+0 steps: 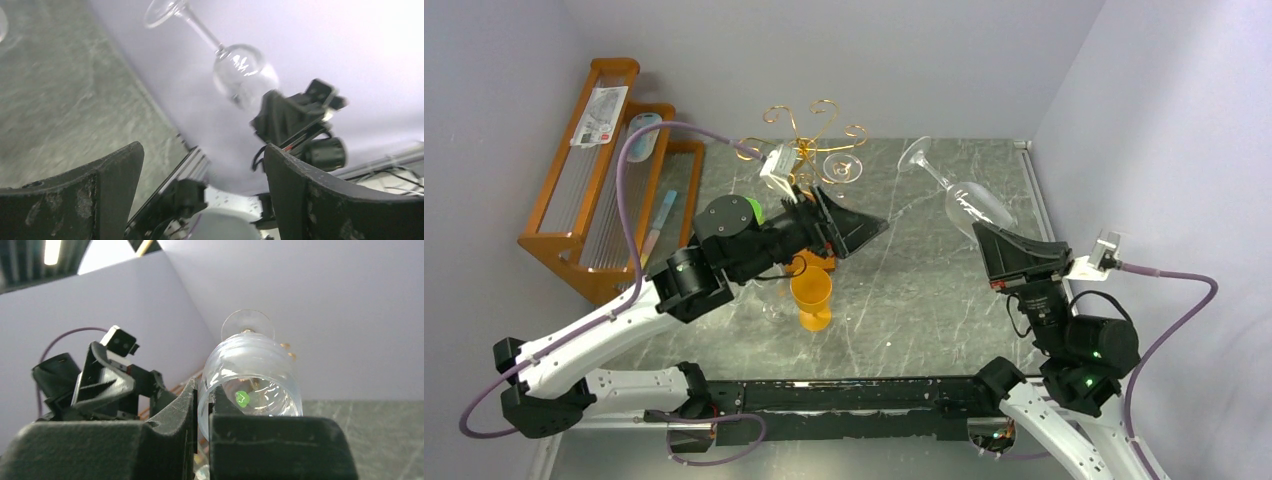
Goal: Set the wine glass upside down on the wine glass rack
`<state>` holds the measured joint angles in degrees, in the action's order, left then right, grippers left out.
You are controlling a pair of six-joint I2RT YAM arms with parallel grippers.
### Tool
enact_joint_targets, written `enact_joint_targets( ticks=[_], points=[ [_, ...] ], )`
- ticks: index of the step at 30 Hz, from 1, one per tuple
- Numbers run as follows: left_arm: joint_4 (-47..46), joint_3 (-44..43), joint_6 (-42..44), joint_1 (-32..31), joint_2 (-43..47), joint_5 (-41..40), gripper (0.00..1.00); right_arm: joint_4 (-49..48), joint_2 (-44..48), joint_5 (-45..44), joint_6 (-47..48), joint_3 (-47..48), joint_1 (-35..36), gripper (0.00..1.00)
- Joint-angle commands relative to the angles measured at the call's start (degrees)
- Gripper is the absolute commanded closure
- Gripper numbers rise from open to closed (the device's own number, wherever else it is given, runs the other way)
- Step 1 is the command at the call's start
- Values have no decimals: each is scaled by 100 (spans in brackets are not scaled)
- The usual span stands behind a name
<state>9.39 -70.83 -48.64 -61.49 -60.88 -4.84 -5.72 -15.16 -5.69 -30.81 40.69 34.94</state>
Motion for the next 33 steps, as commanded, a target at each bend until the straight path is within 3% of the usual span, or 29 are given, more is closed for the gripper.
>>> enact_joint_targets(
  ticks=[1, 10, 14, 18, 23, 33],
  points=[
    [-1220, -372, 14, -28, -386, 586, 5, -1263, -14, 397, 221, 27, 6, 100],
    [-3063, -144, -400, -29, -710, -137, 3, -2496, -457, 1171, -181, -71, 11, 100],
    [-3422, -100, -684, -29, -861, -717, 3, -2720, -643, 1355, -487, -33, 9, 100],
    [-3901, -151, -622, -29, -1017, -809, 3, -2823, -799, 1490, -637, -39, 5, 100],
    [-4167, 26, -1242, -47, -1044, -1272, 15, -3000, -914, 1586, -782, -54, 15, 100],
    [-4470, -175, -1288, -82, -1267, -1578, 36, -3178, -1274, 1993, -863, 5, 7, 100]
  ],
)
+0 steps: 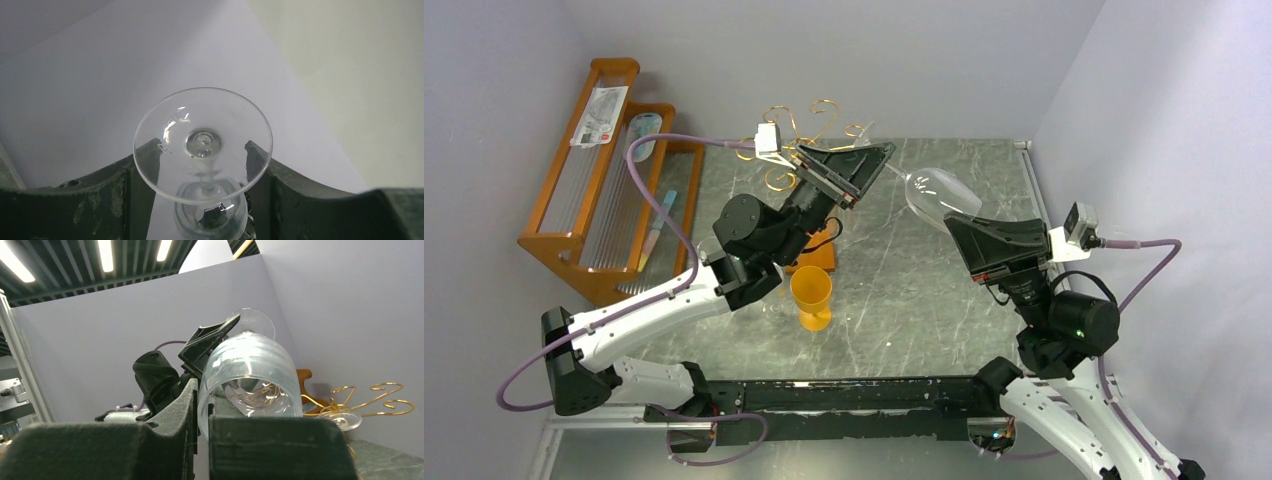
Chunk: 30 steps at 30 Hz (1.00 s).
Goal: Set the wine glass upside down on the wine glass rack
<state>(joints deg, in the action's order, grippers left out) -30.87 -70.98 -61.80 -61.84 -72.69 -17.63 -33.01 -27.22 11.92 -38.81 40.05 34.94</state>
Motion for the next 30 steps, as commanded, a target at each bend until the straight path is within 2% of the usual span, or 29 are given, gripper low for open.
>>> enact_joint_targets(
  ticks=[1, 5, 11, 18, 20, 21, 24, 26, 30],
  points=[
    [-392, -208, 147, -51, -88, -312, 38, -484, -102, 253, -76, 60, 10, 100],
    [-590, -46, 292, -73, 9, -605, 51, -559, -235, 383, -76, 38, 17, 100],
    [-995, 241, 251, -73, 97, -808, 64, -425, -325, 520, 88, 88, 18, 100],
    [-1164, 346, 666, -73, 235, -870, 94, -368, -408, 588, 89, -6, 16, 100],
    [-1135, 411, 870, -74, 331, -925, 95, -248, -379, 437, 45, -8, 15, 98],
    [-1125, 444, 974, -73, 396, -980, 95, -90, -345, 295, 16, 3, 15, 92],
    [-951, 544, 1249, -73, 564, -1077, 95, 478, -204, -199, -63, -1, 12, 55],
    [-836, 560, 1524, -73, 645, -1051, 95, 863, -99, -322, 20, 0, 7, 46],
    [-308, 392, 2060, -73, 779, -687, 95, 1837, -47, -563, 89, 315, 6, 37]
  ],
)
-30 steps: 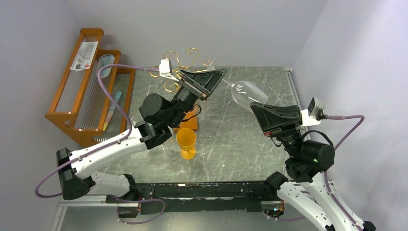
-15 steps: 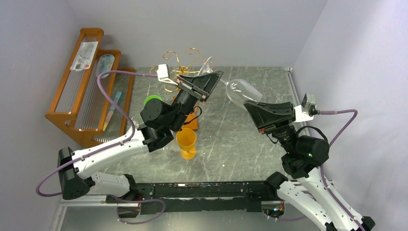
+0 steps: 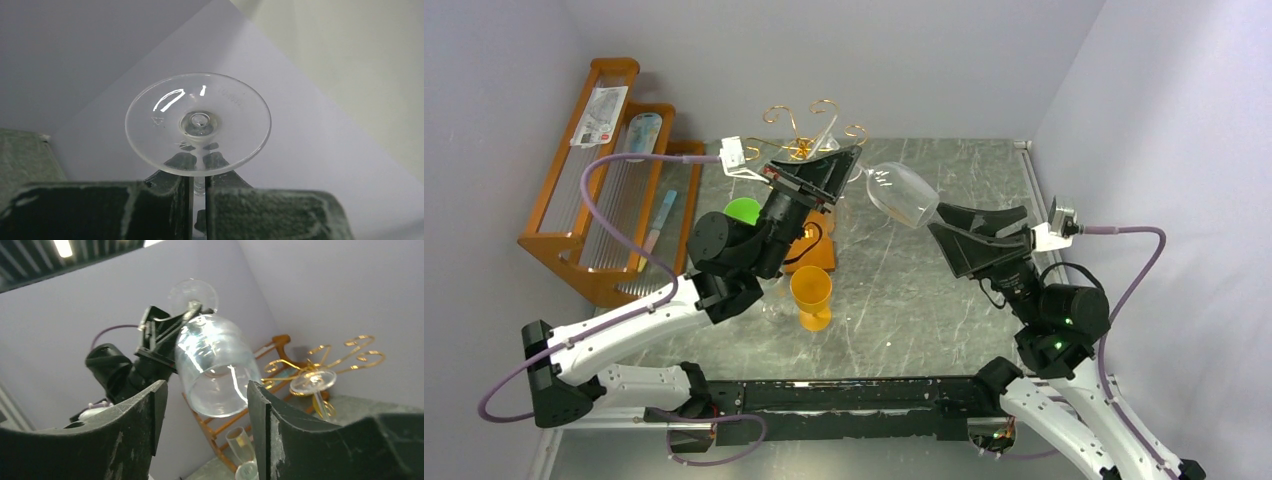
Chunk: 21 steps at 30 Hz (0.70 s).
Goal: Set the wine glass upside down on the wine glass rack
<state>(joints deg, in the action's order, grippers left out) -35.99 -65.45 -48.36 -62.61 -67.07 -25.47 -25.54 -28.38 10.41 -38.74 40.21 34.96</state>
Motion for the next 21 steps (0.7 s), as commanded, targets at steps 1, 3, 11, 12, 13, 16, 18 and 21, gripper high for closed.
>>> enact_joint_targets(
  ticks=[1, 3, 11, 12, 13, 16, 18, 21],
  points=[
    [309, -176, 854, 3, 253, 229, 95, 1336, 43, -436, 110, 424, 7, 35],
    [648, -179, 1007, 3, 349, 416, 95, 1757, -10, -501, 203, 655, 10, 32],
    [1436, -257, 2545, -1, 595, 1912, 95, 3035, -479, -323, 812, 1599, 7, 21],
    [1644, -334, 2726, 3, 557, 2133, 95, 3147, -602, -205, 956, 1709, 8, 20],
    [1834, -407, 2885, 3, 519, 2328, 95, 3238, -727, 16, 1123, 1822, 7, 20],
    [2233, -507, 3128, 3, 439, 2775, 95, 3521, -1203, 1127, 1627, 2223, 17, 21],
    [2320, -496, 3196, 3, 415, 3108, 95, 3592, -1651, 1957, 1719, 2435, 15, 27],
    [2413, -476, 3194, 3, 378, 3452, 95, 3483, -2145, 2953, 1705, 2508, 15, 35]
  ],
)
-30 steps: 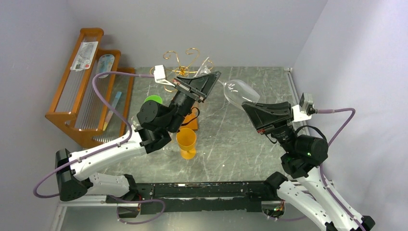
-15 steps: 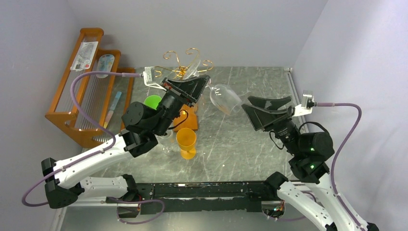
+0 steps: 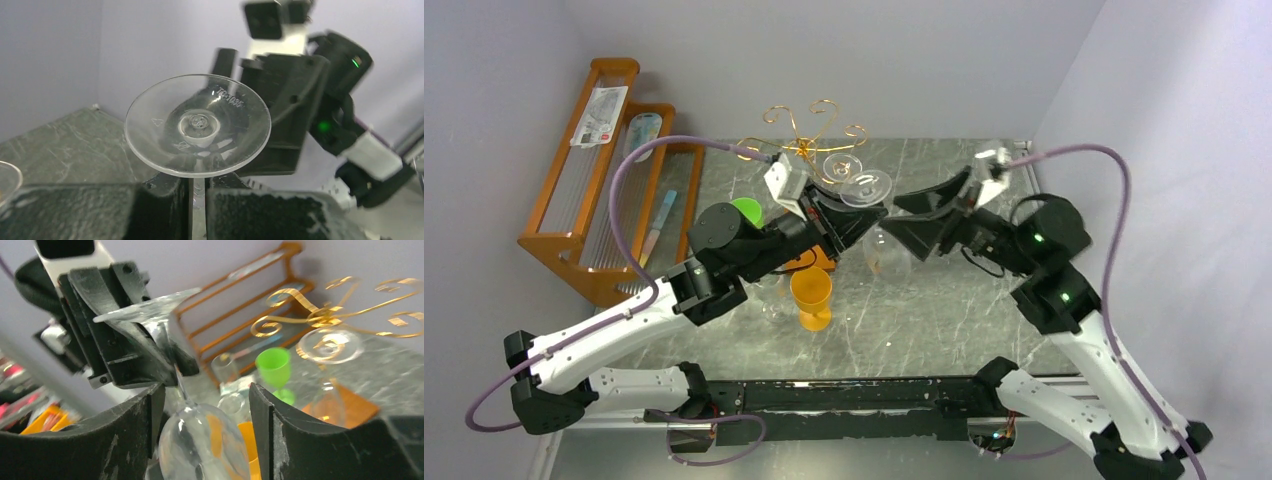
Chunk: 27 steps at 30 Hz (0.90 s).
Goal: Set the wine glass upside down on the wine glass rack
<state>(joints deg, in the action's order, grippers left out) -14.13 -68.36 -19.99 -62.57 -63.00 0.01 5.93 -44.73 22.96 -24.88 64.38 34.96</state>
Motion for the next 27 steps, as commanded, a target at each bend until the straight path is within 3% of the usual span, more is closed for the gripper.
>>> enact_joint_targets(
  ticks=[1, 11, 16, 23, 24, 27],
  points=[
    [283, -182, 353, -1, -35, 979, 95, 224, -557, 1820, 295, 36, 11, 37],
    [427, 55, 316, -1, 55, 1133, 95, -737, -545, 2330, 14, -635, 23, 43],
    [384, 203, 280, -1, 181, 955, 95, -1256, -335, 2432, 57, -1005, 22, 68],
    [237, 380, 227, -2, 308, 896, 95, -1770, -308, 2742, -121, -1308, 28, 86],
    [224, 404, 232, -1, 323, 888, 95, -1802, -316, 2774, -137, -1325, 25, 85],
    [184, 457, 231, -3, 364, 865, 95, -1951, -286, 2825, -210, -1427, 23, 63]
  ],
)
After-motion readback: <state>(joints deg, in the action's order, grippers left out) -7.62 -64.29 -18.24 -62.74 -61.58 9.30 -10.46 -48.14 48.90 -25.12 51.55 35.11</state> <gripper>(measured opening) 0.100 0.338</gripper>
